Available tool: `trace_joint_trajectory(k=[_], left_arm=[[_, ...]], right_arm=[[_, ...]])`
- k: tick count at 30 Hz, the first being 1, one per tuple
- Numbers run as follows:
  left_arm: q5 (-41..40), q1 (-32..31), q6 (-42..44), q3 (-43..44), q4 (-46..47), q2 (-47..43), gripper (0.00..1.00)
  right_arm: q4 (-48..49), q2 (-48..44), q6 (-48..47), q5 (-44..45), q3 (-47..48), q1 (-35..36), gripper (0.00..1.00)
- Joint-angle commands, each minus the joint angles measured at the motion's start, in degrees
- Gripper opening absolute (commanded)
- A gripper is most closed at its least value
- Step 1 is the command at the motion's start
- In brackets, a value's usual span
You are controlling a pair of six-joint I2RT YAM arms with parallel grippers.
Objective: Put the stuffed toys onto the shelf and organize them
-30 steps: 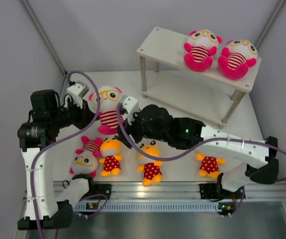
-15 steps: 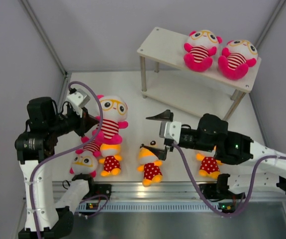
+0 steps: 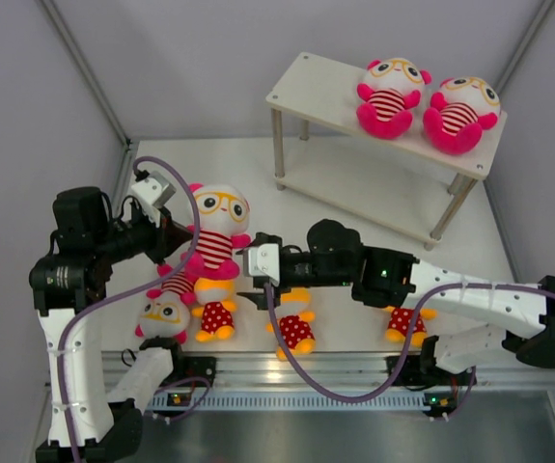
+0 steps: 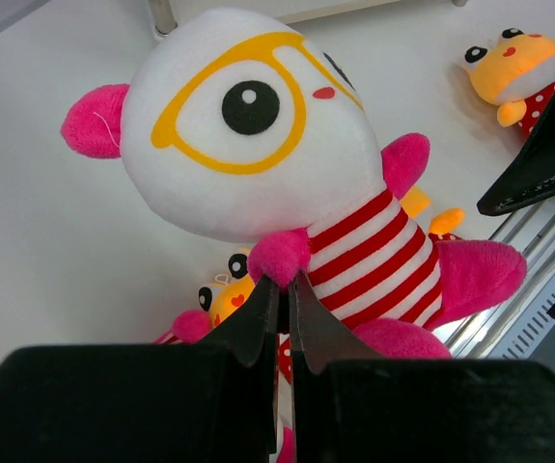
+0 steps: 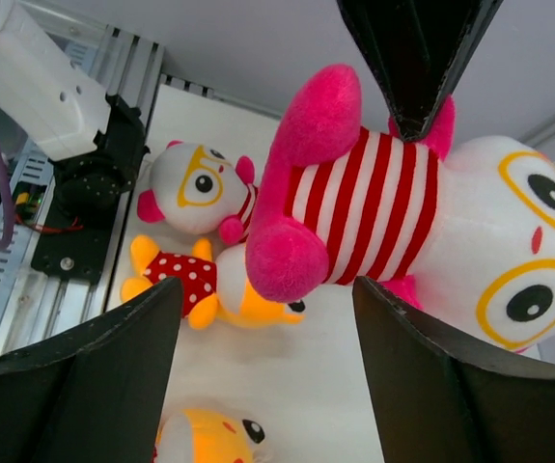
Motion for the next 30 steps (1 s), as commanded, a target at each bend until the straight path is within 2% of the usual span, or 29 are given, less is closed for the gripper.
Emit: trace_joint_trajectory(k=[1,5,11,13,14,15,16,22,23,27,30], left_arm=[[2.06,0.22,0.01,1.8,1.28,-0.33,0.0],[2.15,0.22,0.01,1.89,1.19,-0.33,0.0],[1.89,0.22,0.19,1.98,1.28,-0.33,0.0],[1.97,0.22,0.19,1.98,1.28,-0.25,0.0],[2.15,0.22,0.19,1.89,1.19,-0.25,0.0],[2.15,0.22,0.19,1.89,1.19,-0.16,0.0],[2.15,0.22,0.19,1.89,1.28,-0.24,0.0],[1.36,0.22,0.45,1.19,1.28,-0.33,0.0],[1.1,0.22,0.37,1.1,1.19,-0.25,0.0],[-0.13,0.22,0.28,1.01,1.28,-0.16,0.0],[-0.49,0.22,0.45,1.01,1.28,0.02,0.0]], right_arm=[[7.38,0.61,3.35,-0.65,0.7,-0.35,0.69],[7.56,2.2,3.53,1.28,1.22,-0.35,0.65],[5.97,4.48,3.09,1.81,2.63,-0.61,0.66],[6.67,4.92,3.44,1.73,2.81,-0.61,0.62],[6.76,5.27,3.62,1.55,2.98,-0.7,0.59],[6.77,5.8,3.79,1.2,3.59,-0.7,0.5],[6.68,6.24,4.14,0.76,4.03,-0.7,0.45],[4.39,8.35,5.55,-1.0,8.16,-0.61,0.28],[3.78,8.7,5.99,-0.48,8.95,-0.7,0.28],[0.62,9.76,7.48,-0.47,10.72,-0.7,0.62],[0.78,9.85,8.27,0.14,10.19,-0.61,0.6]])
